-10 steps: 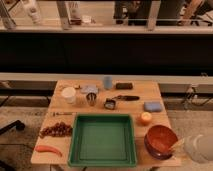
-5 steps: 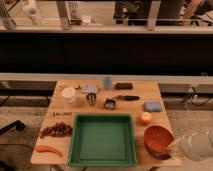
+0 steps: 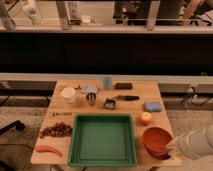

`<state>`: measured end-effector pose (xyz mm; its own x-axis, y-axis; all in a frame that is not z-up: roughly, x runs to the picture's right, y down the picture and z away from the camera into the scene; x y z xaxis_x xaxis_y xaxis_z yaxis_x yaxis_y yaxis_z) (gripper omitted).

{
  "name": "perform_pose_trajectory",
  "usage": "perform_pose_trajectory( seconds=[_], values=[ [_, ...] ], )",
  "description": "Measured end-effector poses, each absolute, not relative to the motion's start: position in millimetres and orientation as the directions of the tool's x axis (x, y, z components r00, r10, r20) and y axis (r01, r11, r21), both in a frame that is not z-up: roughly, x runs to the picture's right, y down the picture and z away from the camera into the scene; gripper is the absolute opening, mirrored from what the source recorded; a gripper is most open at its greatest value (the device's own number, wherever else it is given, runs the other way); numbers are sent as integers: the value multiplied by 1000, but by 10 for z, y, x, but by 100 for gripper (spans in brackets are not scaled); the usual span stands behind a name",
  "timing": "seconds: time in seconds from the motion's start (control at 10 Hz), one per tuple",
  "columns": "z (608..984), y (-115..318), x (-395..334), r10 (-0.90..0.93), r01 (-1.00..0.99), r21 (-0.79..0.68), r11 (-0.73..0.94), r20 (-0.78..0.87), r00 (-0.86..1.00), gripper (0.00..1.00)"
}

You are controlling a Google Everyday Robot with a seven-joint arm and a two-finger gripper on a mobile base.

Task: Stack bowls on top of each other

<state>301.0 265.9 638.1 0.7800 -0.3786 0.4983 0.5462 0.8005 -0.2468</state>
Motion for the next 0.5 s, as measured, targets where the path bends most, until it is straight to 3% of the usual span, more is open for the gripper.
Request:
perform_pose_trajectory(
  seconds=[0.5],
  values=[
    [6380,2647,3017,-390,550,-249,797,484,783,80]
  ],
)
